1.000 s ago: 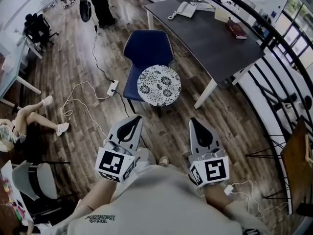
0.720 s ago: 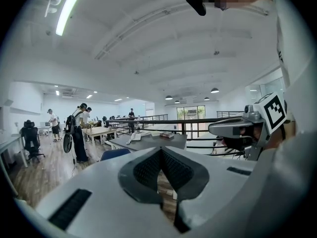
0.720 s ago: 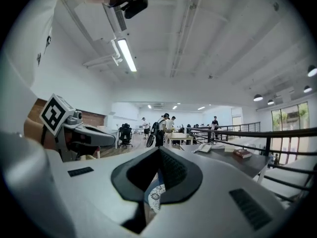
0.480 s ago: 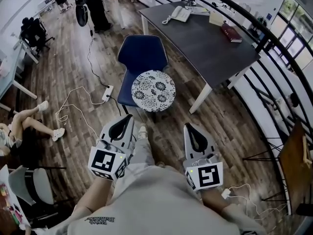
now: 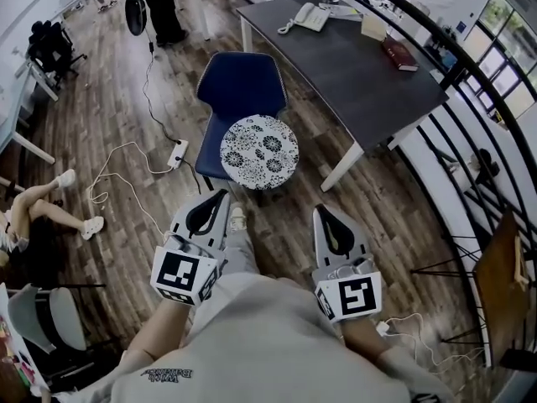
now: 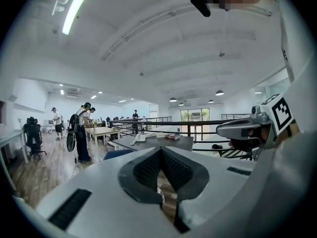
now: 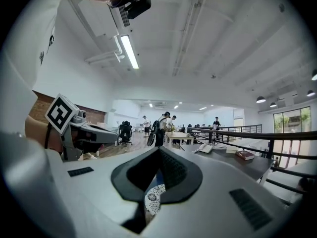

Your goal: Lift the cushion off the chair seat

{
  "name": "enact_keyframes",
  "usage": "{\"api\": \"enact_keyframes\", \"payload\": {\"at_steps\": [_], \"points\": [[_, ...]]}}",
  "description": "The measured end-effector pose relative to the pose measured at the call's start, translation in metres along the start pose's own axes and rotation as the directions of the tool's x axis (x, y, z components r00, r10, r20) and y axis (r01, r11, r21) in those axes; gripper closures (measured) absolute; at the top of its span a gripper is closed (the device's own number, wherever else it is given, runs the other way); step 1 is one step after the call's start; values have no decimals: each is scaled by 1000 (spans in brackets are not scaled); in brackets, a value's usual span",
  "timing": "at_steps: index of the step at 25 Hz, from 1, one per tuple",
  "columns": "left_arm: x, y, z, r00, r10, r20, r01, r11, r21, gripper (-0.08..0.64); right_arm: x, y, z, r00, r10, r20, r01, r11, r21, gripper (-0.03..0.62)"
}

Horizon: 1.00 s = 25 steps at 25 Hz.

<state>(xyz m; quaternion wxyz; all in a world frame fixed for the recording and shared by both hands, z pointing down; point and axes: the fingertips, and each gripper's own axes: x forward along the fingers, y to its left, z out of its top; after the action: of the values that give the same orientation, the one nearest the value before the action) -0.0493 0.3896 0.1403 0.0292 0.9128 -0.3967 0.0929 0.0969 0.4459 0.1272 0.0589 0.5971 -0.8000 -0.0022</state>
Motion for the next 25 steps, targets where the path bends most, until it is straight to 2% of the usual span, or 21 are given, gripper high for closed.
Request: {"api": "enact_keyframes", "payload": {"at_steps": [3,16,22,25], "points": [[8,15,-4,1000,12,-5,-12,1000,-1,557,17,-4,0,1000,-5,-3,5,1000,17,589],[81,93,-9,999,-24,-34,23,999,-24,557,125,-15,-15,996,13,-85,-10,999,31,589],[128,148,9,999,-38,-8,37,997,-74,557,196,-30,3,995,18,-96,-15,999,30,589],[153,176,16,998,-57,-15,56,996,-67,557,234,-36,15,996,8,-88,-6,1000,20,589]]}}
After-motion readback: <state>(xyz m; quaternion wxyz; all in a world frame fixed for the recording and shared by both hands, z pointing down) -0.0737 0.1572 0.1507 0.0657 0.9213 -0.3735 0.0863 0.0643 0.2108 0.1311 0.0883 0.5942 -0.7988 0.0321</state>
